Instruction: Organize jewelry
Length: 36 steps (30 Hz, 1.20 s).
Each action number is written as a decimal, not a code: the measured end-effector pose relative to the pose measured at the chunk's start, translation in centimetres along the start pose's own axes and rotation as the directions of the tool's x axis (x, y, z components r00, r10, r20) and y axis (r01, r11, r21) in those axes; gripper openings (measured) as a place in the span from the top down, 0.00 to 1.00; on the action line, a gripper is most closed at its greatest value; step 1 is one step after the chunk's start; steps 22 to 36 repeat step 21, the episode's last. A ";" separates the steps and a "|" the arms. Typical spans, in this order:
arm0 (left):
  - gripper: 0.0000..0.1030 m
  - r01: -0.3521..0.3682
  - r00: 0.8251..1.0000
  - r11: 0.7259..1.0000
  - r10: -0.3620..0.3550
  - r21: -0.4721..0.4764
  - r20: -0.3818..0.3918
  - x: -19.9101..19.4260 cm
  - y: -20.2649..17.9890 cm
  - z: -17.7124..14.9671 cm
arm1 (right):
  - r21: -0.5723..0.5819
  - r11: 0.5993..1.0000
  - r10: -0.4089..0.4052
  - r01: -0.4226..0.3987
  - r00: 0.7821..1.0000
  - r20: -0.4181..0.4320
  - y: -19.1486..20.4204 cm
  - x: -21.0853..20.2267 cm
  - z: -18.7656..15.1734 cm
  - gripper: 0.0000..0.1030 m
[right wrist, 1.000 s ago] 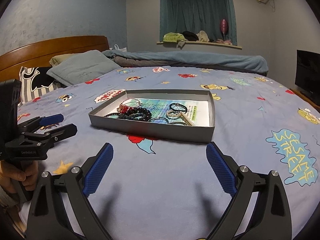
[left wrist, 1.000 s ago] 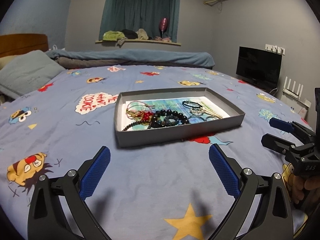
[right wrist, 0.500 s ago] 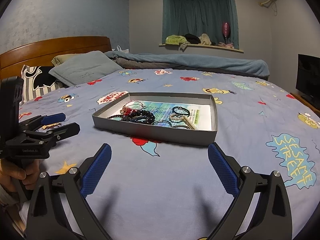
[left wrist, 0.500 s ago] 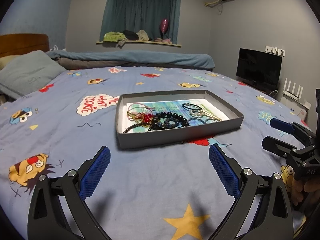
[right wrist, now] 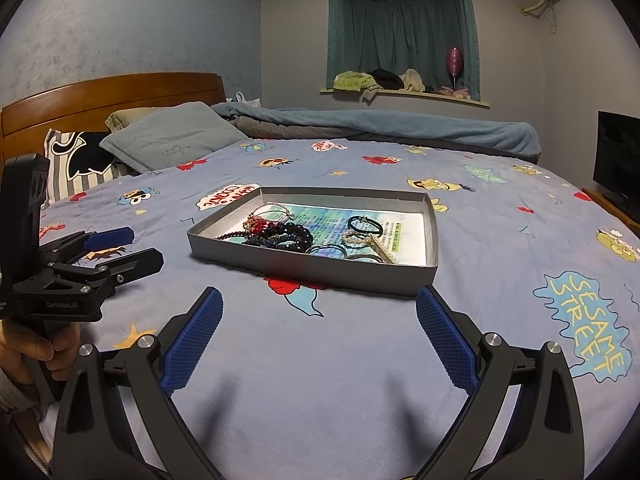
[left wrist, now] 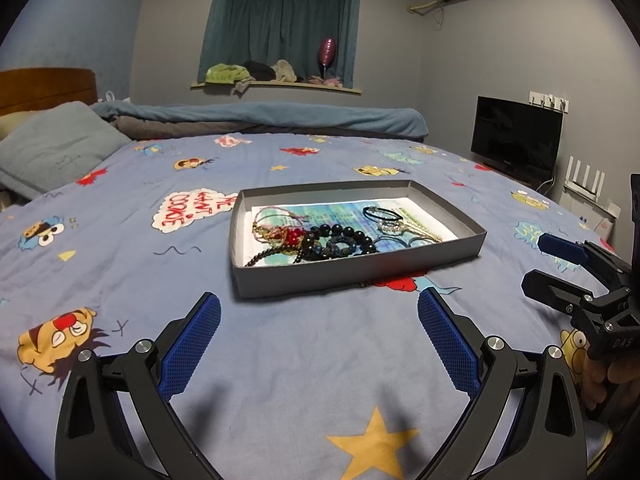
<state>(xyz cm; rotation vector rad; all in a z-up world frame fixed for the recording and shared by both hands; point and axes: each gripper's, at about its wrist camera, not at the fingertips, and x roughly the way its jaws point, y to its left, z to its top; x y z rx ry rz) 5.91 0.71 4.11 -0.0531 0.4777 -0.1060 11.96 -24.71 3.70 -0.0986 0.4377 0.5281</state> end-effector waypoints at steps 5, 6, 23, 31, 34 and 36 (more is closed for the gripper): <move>0.05 -0.001 1.000 1.000 0.001 0.002 0.006 -0.1 -0.2 0.1 | 0.000 1.000 0.000 0.000 1.000 0.003 0.2 -0.1 0.1 0.07; 0.05 0.001 1.000 1.000 -0.001 0.002 0.007 -0.1 -0.2 0.1 | -0.001 1.000 0.000 0.000 1.000 0.004 0.2 -0.1 0.1 0.07; 0.05 0.004 1.000 1.000 -0.004 -0.001 -0.002 -0.1 -0.1 0.1 | -0.002 1.000 0.001 -0.001 1.000 0.006 0.0 -0.5 0.2 0.06; 0.05 0.004 1.000 1.000 -0.004 -0.001 -0.002 -0.1 -0.1 0.1 | -0.002 1.000 0.001 -0.001 1.000 0.006 0.0 -0.5 0.2 0.06; 0.05 0.004 1.000 1.000 -0.004 -0.001 -0.002 -0.1 -0.1 0.1 | -0.002 1.000 0.001 -0.001 1.000 0.006 0.0 -0.5 0.2 0.06; 0.05 0.004 1.000 1.000 -0.004 -0.001 -0.002 -0.1 -0.1 0.1 | -0.002 1.000 0.001 -0.001 1.000 0.006 0.0 -0.5 0.2 0.06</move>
